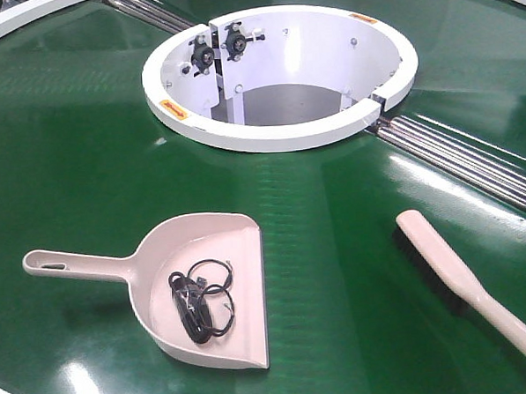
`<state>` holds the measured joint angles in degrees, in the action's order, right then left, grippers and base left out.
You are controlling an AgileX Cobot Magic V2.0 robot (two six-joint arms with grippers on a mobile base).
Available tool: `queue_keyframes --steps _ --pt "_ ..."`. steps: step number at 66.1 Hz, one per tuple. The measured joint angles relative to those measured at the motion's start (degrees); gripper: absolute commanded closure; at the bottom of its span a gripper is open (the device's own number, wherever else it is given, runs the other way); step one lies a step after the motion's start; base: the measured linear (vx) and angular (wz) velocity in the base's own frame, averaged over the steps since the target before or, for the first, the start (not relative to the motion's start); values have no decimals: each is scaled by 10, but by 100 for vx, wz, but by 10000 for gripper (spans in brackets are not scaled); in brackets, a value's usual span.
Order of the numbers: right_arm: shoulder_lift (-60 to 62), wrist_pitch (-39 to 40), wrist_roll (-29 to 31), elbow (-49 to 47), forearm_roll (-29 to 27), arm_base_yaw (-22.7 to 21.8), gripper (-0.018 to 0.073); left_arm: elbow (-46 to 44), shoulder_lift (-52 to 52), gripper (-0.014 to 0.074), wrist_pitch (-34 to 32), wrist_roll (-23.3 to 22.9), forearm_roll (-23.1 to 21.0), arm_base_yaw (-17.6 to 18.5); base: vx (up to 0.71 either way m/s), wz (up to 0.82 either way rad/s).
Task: Clean and inspect green conveyor with broom and dustpan
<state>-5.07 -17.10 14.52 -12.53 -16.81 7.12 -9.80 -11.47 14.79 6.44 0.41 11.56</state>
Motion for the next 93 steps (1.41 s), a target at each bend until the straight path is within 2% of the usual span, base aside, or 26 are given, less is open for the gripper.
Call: queue_keyframes --steps 10,15,21,27,47,62,78,93 --pt "0 0 0 0 0 0 569 58 68 603 -57 0 -4 -78 0 0" --pt "0 -1 0 0 0 0 569 98 86 603 -107 0 -10 -96 0 0" --pt "0 -3 0 0 0 0 569 112 106 603 -153 -1 -28 -101 0 0" --pt "0 -4 0 0 0 0 569 112 119 603 -158 -1 -30 -100 0 0" --pt "0 -4 0 0 0 0 569 114 122 603 -156 -1 -11 -61 0 0" --pt "0 -5 0 1 0 0 569 114 122 603 -154 -1 -34 -55 0 0" --pt "0 -6 0 1 0 0 569 114 122 603 -83 -1 -33 -49 0 0" --pt "0 -6 0 1 0 0 569 114 122 603 -76 -1 -33 -35 0 0"
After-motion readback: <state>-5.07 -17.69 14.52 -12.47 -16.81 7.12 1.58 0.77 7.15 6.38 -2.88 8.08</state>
